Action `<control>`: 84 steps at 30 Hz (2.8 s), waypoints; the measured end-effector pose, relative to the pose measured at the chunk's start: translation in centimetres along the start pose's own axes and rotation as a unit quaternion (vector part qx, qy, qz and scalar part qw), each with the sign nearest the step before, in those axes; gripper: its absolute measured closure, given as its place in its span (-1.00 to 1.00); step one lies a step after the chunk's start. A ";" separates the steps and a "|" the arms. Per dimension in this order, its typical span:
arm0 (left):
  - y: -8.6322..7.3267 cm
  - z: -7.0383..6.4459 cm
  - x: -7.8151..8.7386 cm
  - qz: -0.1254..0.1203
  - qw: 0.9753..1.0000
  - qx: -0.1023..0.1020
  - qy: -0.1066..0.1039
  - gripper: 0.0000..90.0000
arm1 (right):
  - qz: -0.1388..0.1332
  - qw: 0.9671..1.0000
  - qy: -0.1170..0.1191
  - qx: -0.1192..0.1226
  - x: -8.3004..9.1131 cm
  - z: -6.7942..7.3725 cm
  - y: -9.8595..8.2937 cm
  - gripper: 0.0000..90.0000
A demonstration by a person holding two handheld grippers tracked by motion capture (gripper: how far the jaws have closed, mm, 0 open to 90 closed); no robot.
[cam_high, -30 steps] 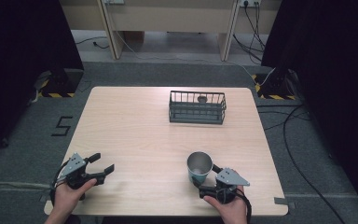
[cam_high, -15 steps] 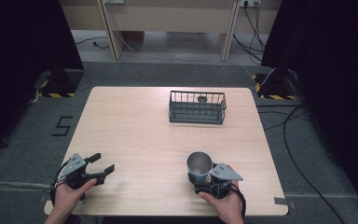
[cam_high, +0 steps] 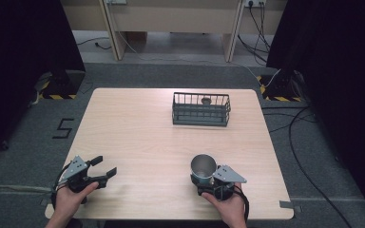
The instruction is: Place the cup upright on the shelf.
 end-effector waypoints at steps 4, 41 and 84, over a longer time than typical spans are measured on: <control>0.0 0.0 0.0 0.000 1.000 0.000 0.000 -0.59 | -0.002 1.000 0.000 0.001 0.0 0.0 0.0 -0.60; 0.0 -0.1 0.0 0.001 1.000 -0.001 -0.003 -0.59 | -0.048 0.998 -0.030 -0.004 1.6 -1.3 1.8 -0.59; 0.0 0.0 0.1 0.001 1.000 -0.001 -0.006 -0.59 | -0.081 0.995 -0.061 0.003 0.0 -4.0 6.5 -0.59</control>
Point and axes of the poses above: each handheld gripper's, and its own axes: x roughly backward along the jaws, y roughly out of its top, z roughly to its left, the point moved 2 cm from there along -x, roughly forward along the jaws, and after that the axes turned 7 degrees about x, right-handed, at the moved point
